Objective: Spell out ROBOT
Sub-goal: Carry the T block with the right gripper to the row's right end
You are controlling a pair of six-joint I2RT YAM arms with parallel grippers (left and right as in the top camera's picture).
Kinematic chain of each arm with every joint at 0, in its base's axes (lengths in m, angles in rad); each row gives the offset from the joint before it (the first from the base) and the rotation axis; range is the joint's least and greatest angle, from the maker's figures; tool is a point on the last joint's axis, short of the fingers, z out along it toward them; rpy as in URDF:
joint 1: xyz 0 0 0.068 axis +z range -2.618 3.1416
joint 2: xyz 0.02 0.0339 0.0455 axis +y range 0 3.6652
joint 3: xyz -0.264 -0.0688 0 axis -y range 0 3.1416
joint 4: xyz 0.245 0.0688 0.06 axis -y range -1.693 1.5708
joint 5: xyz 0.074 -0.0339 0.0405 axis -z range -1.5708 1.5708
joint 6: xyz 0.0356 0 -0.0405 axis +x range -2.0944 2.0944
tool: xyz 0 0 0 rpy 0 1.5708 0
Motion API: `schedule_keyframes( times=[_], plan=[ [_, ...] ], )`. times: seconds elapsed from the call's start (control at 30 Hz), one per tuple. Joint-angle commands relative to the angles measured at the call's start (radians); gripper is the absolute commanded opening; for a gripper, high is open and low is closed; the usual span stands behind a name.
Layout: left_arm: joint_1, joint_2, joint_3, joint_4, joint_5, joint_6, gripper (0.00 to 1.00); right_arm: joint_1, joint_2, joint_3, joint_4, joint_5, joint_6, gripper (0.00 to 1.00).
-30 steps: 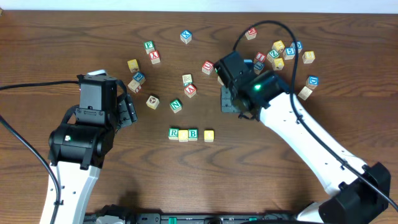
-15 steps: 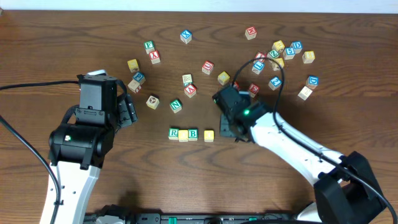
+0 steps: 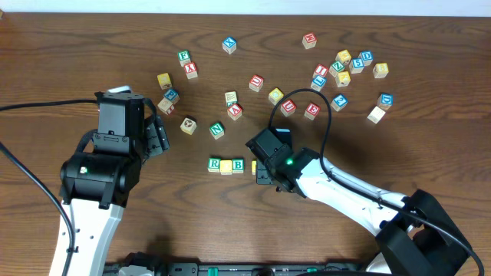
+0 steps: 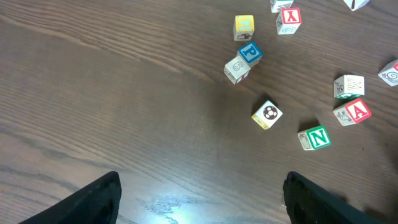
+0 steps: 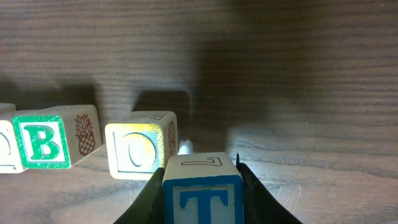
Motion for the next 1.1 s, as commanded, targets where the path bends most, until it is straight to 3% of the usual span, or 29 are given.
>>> schedule_keyframes(
  times=[0.0, 1.07],
  plan=[
    [0.004, -0.002, 0.02, -0.001, -0.02, 0.017, 0.82, 0.014, 0.006, -0.01, 0.002, 0.039, 0.029, 0.13],
    [0.004, -0.002, 0.02, -0.001, -0.02, 0.017, 0.82, 0.014, 0.11, -0.01, 0.088, 0.035, 0.027, 0.13]
  ],
)
